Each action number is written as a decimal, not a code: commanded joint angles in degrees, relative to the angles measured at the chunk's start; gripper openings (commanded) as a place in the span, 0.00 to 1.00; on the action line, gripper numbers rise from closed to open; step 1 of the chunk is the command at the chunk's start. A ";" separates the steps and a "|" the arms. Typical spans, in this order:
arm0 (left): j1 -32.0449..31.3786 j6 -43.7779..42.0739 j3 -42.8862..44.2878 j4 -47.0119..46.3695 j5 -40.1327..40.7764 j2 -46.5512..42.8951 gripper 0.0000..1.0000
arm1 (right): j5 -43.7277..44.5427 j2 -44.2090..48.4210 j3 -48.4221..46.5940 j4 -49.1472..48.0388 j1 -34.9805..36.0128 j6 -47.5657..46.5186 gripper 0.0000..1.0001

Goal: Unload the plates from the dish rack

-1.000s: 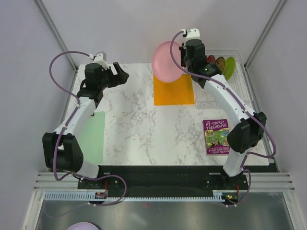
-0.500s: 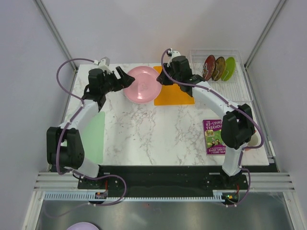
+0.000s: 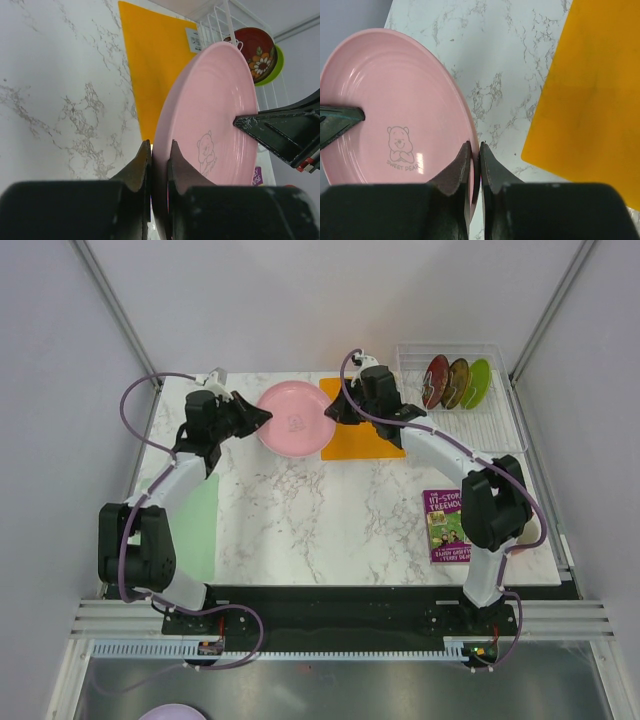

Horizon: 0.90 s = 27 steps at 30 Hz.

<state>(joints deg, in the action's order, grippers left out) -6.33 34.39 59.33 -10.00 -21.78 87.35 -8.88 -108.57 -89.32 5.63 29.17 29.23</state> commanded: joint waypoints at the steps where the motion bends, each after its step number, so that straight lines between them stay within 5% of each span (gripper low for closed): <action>1: 0.79 -1.95 1.40 2.96 5.86 -0.87 0.02 | 3.60 2.75 -0.77 -1.68 0.71 -1.37 0.09; 3: 2.19 -3.01 1.93 5.07 9.12 -0.34 0.02 | 5.62 2.67 -1.82 0.69 0.54 -2.51 0.59; 5: 4.21 -2.40 2.28 5.69 8.52 0.53 0.02 | 8.52 3.19 -2.44 3.06 0.19 -4.27 0.70; 12: 12.74 -2.66 10.08 7.01 2.45 11.51 0.02 | 10.91 6.71 0.46 4.74 -4.29 -6.91 0.73; 25: 14.33 -1.34 21.61 6.48 -5.90 31.65 0.02 | 9.15 6.62 -1.02 7.11 -14.92 -8.84 0.73; 27: 14.33 -2.13 22.05 6.48 -5.99 32.88 0.13 | 9.85 6.18 -2.43 8.08 -16.42 -9.72 0.74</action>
<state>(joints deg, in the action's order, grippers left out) 7.92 33.19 78.11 -2.04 -23.86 118.87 0.30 -103.07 -87.94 12.19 14.92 21.82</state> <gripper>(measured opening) 0.150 0.734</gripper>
